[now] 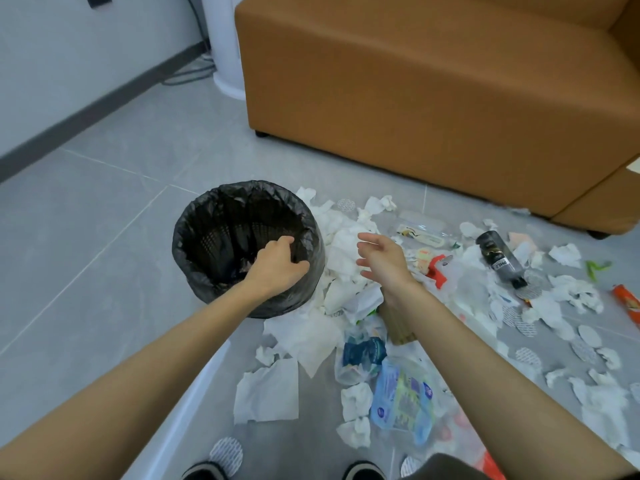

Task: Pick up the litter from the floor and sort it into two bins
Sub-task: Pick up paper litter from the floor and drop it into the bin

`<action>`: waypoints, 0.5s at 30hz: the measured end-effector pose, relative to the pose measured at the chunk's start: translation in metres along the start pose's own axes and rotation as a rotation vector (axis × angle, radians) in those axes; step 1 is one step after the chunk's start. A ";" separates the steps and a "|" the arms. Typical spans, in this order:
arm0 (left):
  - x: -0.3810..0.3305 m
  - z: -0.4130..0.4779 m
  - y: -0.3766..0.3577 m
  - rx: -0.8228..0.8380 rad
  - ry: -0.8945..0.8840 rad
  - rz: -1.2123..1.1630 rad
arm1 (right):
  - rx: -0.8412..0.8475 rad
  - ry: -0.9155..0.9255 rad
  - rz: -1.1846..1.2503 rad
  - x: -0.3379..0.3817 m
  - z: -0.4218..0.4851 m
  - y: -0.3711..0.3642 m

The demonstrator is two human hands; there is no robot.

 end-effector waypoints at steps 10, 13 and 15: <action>0.022 -0.049 -0.038 0.078 0.065 0.645 | 0.071 0.070 -0.113 -0.004 -0.057 0.002; 0.027 -0.066 -0.043 0.112 0.072 0.786 | 0.127 0.112 -0.249 0.011 -0.078 -0.003; 0.029 -0.075 -0.041 0.099 0.065 0.822 | 0.167 0.139 -0.323 0.025 -0.092 -0.006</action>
Point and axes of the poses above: each hand's wrist, its own z-axis towards the middle knuckle, its own y-axis out of the back of the hand, x = y × z, the point moved 7 cm from there along z, towards the middle knuckle, and after that the axes turned 13 degrees about x, right-handed, at the moved point
